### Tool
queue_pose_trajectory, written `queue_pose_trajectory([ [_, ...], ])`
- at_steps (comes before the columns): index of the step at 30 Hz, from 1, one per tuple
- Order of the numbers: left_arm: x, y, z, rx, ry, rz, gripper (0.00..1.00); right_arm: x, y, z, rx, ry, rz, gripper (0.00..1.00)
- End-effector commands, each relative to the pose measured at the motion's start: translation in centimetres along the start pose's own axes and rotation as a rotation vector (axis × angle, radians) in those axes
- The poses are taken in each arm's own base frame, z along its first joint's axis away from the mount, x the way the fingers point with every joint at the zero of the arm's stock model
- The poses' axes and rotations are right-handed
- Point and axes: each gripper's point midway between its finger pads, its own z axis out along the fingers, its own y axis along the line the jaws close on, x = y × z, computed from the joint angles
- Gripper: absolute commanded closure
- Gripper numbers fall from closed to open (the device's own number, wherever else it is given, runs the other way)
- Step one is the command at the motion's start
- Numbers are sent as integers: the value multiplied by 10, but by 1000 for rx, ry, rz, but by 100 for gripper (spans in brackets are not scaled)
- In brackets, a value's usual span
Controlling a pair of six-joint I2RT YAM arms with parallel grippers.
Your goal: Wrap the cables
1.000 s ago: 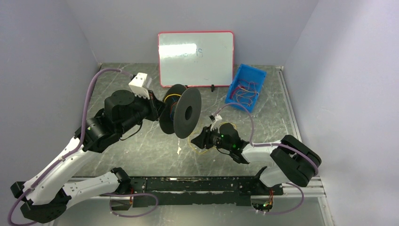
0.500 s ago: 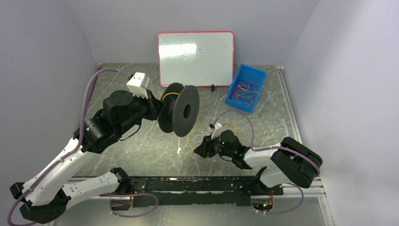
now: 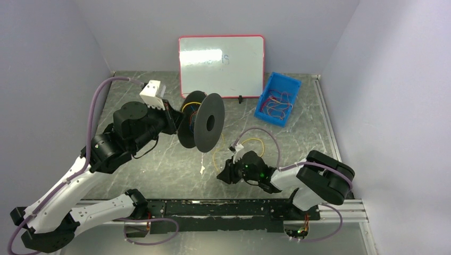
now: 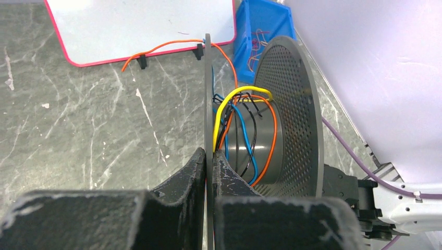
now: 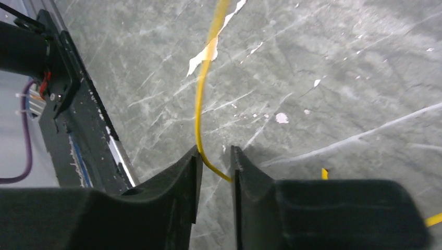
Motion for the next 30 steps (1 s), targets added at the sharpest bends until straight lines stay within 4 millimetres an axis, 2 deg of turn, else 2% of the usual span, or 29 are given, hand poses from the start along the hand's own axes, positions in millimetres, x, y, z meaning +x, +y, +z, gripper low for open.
queue_pose_trajectory([
  [1,-53,-12,-13,38,-180,-74,93,2,4,2,-1,4,-30,79],
  [4,-55,-7,-11,6,-192,-75,93,2,10,-2,-3,5,-36,99],
  [5,-55,-5,-10,-4,-195,-74,93,3,12,-4,-1,10,-37,100],
  [9,-57,4,-3,-62,-216,-77,93,2,28,-12,-4,5,-36,100],
  [19,-44,35,31,-259,-234,-49,93,14,99,-31,-60,57,-117,100],
  [26,-6,61,60,-395,-159,19,93,14,139,-40,-54,106,-232,100],
  [30,18,74,69,-442,-107,50,93,-4,162,-46,-64,95,-271,100],
])
